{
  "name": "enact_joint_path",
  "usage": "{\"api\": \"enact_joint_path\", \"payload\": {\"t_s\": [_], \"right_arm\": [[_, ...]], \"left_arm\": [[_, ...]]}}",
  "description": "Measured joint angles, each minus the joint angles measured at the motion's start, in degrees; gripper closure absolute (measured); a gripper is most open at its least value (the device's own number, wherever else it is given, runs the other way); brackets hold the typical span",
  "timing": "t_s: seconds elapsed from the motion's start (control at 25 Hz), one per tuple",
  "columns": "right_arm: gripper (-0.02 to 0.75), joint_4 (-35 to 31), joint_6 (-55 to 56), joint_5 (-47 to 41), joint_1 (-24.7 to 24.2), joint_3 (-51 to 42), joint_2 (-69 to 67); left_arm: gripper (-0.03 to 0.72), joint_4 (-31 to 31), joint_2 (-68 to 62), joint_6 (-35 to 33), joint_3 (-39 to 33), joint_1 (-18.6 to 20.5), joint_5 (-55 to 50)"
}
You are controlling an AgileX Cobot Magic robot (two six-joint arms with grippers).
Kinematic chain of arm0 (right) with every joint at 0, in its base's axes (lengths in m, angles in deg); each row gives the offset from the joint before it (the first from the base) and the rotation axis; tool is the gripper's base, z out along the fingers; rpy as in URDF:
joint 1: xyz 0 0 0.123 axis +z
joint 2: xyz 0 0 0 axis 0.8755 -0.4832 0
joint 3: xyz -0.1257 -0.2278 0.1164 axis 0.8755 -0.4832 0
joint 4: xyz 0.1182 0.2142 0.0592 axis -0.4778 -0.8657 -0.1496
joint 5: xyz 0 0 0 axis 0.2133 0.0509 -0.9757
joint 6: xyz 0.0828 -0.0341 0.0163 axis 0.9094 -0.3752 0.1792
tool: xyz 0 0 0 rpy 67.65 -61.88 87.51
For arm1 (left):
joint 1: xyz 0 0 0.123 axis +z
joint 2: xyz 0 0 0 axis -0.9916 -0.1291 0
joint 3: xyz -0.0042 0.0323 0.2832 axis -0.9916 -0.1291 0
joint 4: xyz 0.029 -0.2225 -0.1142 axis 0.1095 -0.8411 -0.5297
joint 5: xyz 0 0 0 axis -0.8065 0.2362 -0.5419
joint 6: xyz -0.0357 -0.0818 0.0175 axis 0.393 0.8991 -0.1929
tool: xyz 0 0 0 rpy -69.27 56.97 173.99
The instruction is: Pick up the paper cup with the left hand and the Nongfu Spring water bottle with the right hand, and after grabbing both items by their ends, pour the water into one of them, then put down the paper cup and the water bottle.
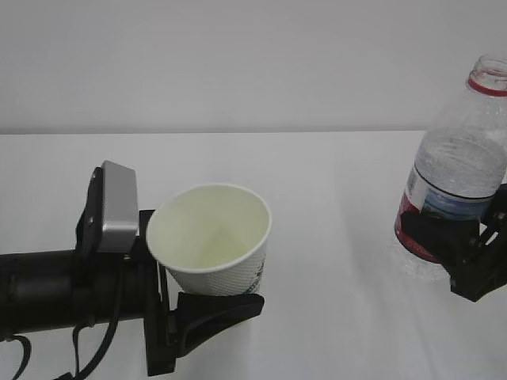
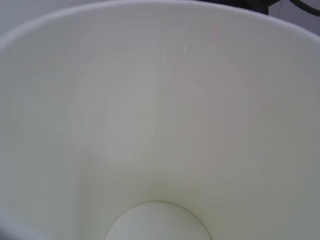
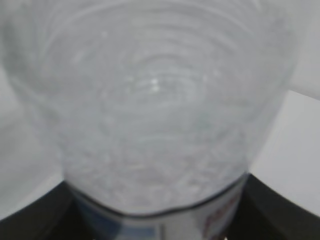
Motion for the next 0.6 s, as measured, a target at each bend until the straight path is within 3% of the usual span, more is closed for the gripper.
{"api": "enact_joint_path", "payload": {"t_s": [0.6], "right_arm": [[0.242, 0.1, 0.1, 0.0, 0.0, 0.0, 0.0]], "left_arm": [[0.088, -2.46, -7.51, 0.7, 6.59, -6.39, -0.28]]}}
